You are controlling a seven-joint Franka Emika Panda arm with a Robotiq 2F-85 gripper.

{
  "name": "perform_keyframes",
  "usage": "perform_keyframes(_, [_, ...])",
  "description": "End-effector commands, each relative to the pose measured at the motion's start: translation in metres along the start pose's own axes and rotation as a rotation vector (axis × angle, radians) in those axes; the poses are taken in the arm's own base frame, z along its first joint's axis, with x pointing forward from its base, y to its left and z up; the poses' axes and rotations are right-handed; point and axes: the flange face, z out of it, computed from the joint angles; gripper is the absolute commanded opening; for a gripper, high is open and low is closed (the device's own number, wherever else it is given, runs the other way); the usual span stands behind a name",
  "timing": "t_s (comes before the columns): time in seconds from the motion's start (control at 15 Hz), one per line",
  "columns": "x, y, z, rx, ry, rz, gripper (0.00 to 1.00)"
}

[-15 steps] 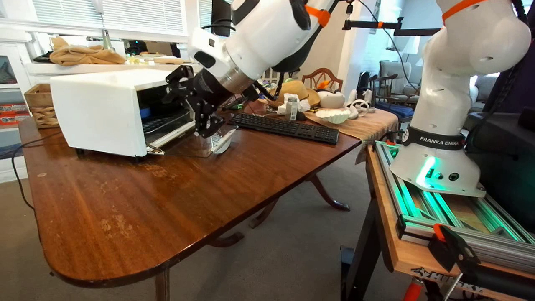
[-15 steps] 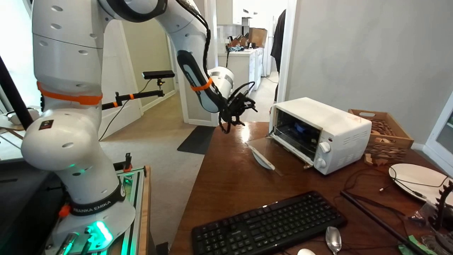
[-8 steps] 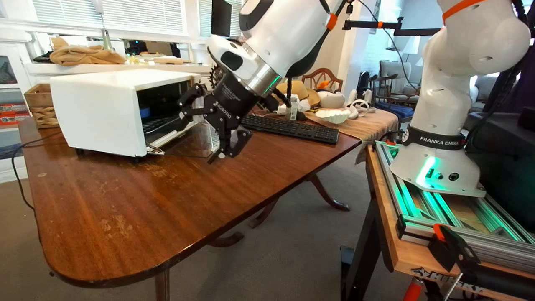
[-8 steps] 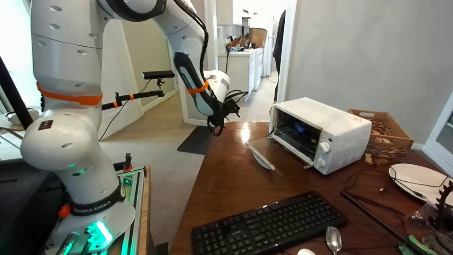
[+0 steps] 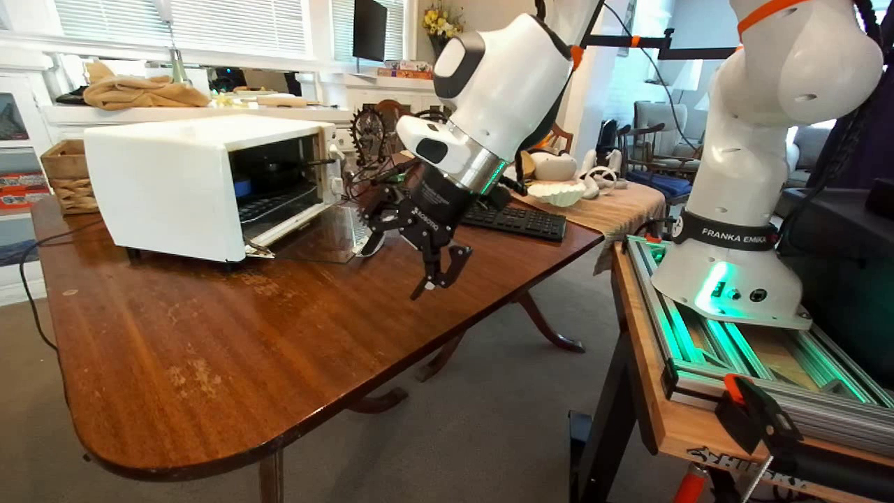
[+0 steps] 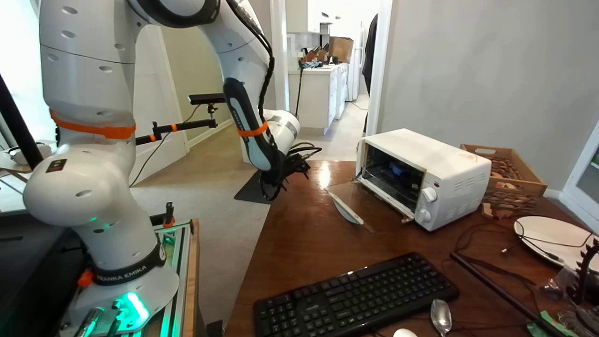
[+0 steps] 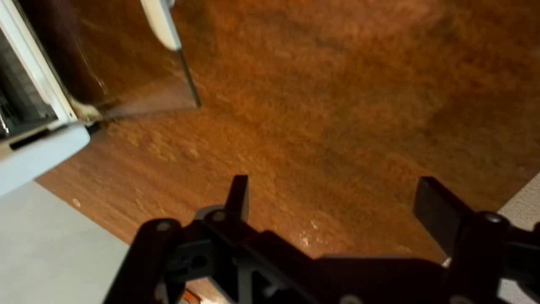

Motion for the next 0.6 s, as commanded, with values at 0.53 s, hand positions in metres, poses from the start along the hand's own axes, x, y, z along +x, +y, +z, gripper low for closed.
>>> perform_keyframes(0.53, [-0.042,0.015,0.016,-0.094,-0.146,0.0,1.0])
